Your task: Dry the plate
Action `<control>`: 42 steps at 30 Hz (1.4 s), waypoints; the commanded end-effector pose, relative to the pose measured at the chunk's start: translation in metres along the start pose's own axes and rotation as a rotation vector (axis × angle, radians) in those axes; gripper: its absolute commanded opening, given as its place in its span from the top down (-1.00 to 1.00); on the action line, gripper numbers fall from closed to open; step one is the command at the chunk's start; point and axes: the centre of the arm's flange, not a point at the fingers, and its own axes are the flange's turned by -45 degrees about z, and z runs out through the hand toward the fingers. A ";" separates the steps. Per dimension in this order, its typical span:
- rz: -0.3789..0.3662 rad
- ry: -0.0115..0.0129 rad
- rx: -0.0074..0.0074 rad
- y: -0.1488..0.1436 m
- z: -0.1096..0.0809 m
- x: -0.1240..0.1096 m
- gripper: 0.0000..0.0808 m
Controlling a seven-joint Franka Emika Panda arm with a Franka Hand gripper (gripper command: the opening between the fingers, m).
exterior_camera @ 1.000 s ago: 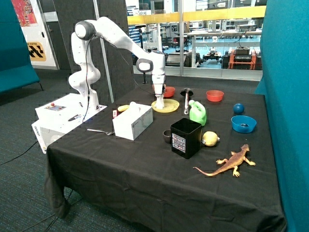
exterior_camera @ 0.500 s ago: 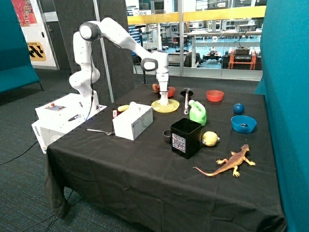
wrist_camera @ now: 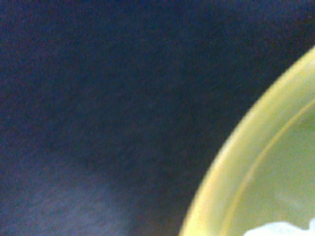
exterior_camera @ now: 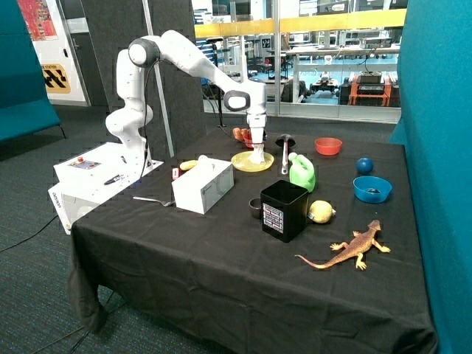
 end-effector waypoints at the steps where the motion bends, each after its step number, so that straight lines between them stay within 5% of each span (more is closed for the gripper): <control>1: 0.040 -0.0072 0.0045 0.031 0.001 0.015 1.00; 20: 0.120 -0.0073 0.0042 0.081 0.007 0.020 1.00; 30: 0.167 -0.0074 0.0040 0.112 0.006 -0.028 1.00; 34: 0.165 -0.0074 0.0040 0.102 0.005 -0.060 1.00; 42: 0.136 -0.0074 0.0041 0.077 0.004 -0.088 1.00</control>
